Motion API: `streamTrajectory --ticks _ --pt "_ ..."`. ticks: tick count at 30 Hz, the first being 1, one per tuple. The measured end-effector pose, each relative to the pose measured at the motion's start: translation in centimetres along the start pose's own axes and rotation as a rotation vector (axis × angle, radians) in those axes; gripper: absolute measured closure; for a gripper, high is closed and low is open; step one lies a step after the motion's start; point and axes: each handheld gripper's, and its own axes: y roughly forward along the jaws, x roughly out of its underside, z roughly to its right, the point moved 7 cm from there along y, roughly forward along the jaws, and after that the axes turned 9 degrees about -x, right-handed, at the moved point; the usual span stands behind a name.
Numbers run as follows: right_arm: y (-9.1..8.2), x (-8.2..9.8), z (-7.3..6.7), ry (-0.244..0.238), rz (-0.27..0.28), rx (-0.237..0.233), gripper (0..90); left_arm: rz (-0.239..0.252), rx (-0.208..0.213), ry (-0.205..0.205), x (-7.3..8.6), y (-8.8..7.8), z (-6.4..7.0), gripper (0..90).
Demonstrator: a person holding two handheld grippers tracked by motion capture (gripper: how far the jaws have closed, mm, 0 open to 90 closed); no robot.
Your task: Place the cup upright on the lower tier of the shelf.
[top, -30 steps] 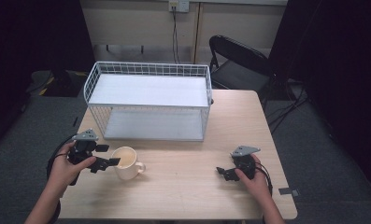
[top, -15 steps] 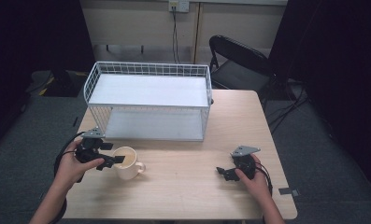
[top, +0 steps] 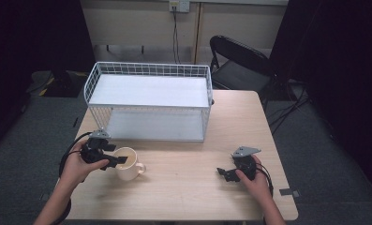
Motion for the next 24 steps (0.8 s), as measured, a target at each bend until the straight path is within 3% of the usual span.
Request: streamTrajectory --ticks 24 --pt "0.0 0.0 0.0 0.0 0.0 0.001 10.5 -0.118 -0.069 0.026 0.8 1.3 -0.5 51.1"
